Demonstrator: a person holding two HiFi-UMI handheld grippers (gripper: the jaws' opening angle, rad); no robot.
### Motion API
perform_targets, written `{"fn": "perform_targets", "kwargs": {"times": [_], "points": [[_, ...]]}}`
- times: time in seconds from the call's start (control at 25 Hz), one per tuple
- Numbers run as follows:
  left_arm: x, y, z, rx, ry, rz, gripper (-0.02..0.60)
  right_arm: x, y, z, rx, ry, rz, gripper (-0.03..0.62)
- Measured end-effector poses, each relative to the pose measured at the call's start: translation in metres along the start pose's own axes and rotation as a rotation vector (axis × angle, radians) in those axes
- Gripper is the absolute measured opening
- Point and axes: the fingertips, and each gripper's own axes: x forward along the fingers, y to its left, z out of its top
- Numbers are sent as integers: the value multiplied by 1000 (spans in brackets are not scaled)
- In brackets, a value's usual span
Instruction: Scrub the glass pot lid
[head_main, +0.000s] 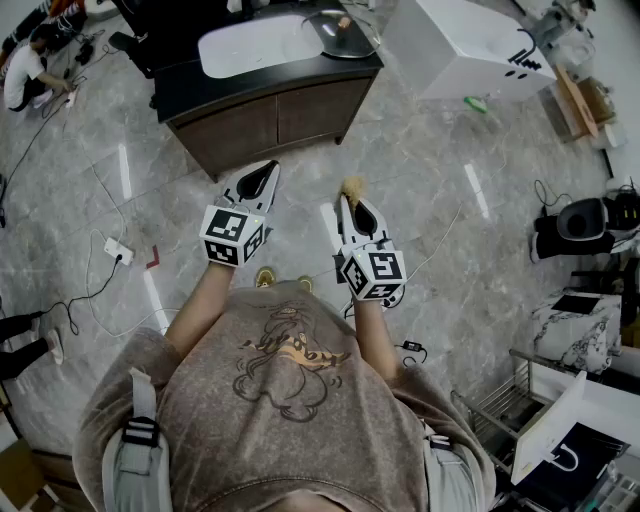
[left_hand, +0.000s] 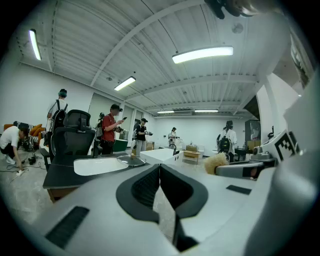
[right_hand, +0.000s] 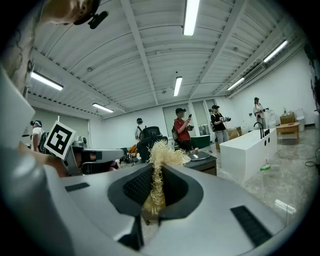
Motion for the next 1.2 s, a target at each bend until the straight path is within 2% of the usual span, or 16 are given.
{"fn": "perform_targets", "kwargs": {"times": [0.32,0.76,1.2], "points": [[0,15,2,10,7,-14,17,7,6,0,10,-7,-26,40],[9,43,-20,22,48,-64,17,18,4,-11,4,-7,-111,41],[84,76,-8,10,36,-84,17,74,-50,-4,17,-25,-142,41]]}}
